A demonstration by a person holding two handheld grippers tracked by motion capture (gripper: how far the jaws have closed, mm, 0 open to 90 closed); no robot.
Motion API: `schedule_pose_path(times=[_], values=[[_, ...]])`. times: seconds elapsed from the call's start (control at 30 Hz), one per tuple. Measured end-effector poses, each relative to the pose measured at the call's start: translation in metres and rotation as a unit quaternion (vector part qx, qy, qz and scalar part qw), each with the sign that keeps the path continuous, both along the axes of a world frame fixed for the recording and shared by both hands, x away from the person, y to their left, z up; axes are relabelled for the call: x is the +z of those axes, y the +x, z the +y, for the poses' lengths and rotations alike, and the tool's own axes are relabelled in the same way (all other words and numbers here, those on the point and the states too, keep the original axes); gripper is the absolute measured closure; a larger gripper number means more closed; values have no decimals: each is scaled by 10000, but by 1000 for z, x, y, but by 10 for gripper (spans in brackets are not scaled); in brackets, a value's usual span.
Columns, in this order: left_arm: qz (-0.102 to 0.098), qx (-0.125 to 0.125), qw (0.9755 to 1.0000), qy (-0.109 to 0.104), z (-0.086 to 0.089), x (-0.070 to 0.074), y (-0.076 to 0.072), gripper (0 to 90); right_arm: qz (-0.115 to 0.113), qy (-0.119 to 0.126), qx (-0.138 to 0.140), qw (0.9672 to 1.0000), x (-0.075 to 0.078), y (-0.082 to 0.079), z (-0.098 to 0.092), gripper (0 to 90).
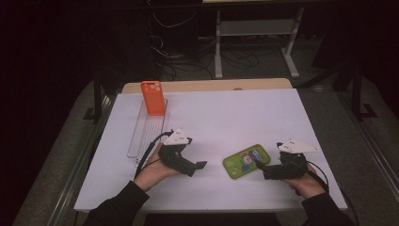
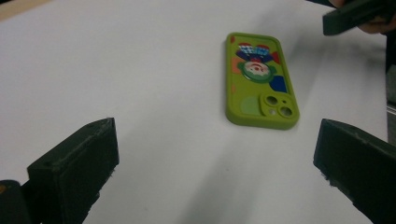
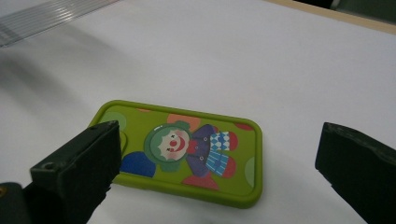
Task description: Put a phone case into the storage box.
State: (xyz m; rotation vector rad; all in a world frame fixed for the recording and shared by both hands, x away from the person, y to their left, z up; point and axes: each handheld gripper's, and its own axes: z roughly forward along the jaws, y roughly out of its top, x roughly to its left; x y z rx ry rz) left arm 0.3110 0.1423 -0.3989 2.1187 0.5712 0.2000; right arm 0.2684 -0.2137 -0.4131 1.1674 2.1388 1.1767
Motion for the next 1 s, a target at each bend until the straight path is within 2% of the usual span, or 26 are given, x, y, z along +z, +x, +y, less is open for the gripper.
schedule_pose_path(times=[0.1, 0.17, 0.2, 0.27, 0.33, 0.4, 0.5, 0.6, 0.83, 0.97, 1.0], values=[[54, -105, 9999, 35, -2, -6, -1, 0, 21, 120, 58, 9999, 1, 1, -1, 0], [79, -84, 9999, 42, -3, -8, -3, 0, 103, 205, 63, 9997, 2, 2, -2, 13], [77, -88, 9999, 42, -2, -8, -3, 0, 208, 139, 76, 9997, 3, 3, -1, 50], [35, -84, 10000, 23, -2, -8, -3, 3, 318, 51, 94, 9994, 5, 6, 0, 48], [32, -89, 10000, 31, -2, -9, -3, 22, 394, 74, 116, 9991, 5, 8, 2, 43], [51, -99, 9999, 39, -2, -9, -2, 22, 502, 137, 163, 9985, 6, 11, 4, 80], [84, -67, 9999, 18, -2, -10, 0, 22, 652, 81, 159, 9977, 6, 19, 12, 177], [100, -69, 9999, 14, -1, -10, 0, 22, 723, -91, 100, 9973, 5, 29, 15, 334], [106, -40, 9999, -8, -1, -11, 1, 22, 830, -233, -56, 9963, 2, 57, 13, 731], [118, -45, 9999, -15, -2, -12, 1, 23, 935, -304, -71, 9951, -1, 77, 14, 869], [117, -44, 9999, -26, -1, -12, 2, 22, 971, -316, -77, 9947, -2, 80, 14, 879]])
